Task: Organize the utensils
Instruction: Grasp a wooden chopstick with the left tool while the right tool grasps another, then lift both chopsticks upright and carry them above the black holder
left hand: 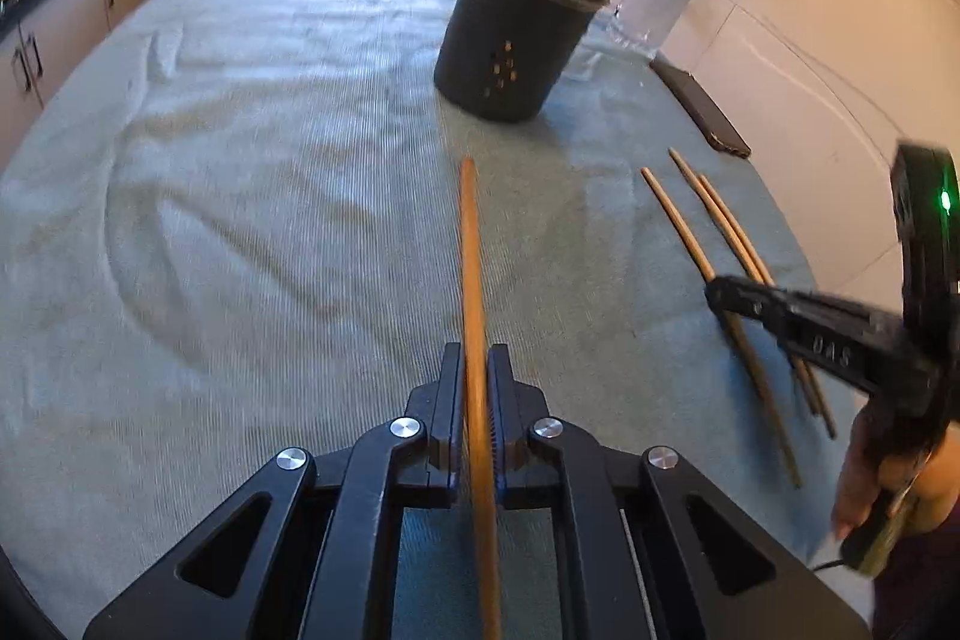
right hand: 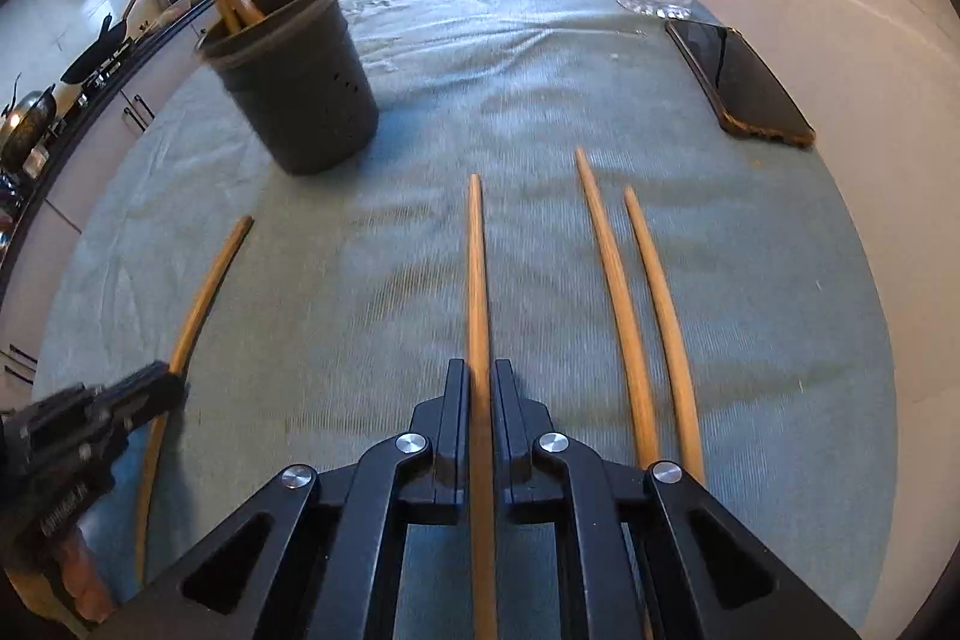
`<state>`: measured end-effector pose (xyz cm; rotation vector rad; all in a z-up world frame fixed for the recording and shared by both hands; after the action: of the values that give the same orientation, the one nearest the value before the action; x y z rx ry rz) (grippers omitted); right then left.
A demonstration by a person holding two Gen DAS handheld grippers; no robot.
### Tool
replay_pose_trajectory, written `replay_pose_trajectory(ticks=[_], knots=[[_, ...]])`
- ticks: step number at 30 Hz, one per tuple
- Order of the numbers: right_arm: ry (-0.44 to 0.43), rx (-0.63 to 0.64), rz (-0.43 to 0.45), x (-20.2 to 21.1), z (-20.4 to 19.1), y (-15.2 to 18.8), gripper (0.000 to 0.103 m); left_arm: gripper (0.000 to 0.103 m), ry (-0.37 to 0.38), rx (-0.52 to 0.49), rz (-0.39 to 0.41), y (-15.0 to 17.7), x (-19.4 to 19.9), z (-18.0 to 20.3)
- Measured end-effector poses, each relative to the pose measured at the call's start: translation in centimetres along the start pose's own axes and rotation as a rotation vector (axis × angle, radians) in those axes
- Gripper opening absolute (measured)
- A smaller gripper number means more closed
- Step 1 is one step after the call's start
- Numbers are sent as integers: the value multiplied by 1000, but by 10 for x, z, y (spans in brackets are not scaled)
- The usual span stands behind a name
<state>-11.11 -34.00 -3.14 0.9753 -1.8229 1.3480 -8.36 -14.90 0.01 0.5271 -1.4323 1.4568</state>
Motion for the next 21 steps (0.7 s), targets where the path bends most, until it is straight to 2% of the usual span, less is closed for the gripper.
replay_pose_trajectory(ticks=[4,7,8,9,11,17,21], knots=[[-18,-44,-29,20,1,32,10,7,2,-3,-57,19,14,-3],[-51,-50,-57,28,2,38,29,10,6,-19,-111,24,21,-1],[-49,-45,-60,28,2,37,35,15,7,-23,-121,23,22,1],[-33,-36,-61,28,2,35,36,23,1,-26,-122,20,23,4],[-17,-26,-64,25,2,31,36,28,-33,-41,-124,12,20,7],[21,2,-97,4,0,1,35,27,-72,-46,-174,-24,-8,9],[56,24,-117,-10,-3,-22,29,22,-97,-76,-188,-44,-23,14]])
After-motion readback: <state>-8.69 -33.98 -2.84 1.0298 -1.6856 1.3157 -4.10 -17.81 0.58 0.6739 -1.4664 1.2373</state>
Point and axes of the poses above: each gripper's, at about its wrist camera, not at the fingertips, and x roughly against the way its jaws point, z to its right, y to its underside, the point moved 2 cm from there along -x, roughly the way its jaws point, and after that the axes turned 5 degrees about -y, right-handed, at the moved point
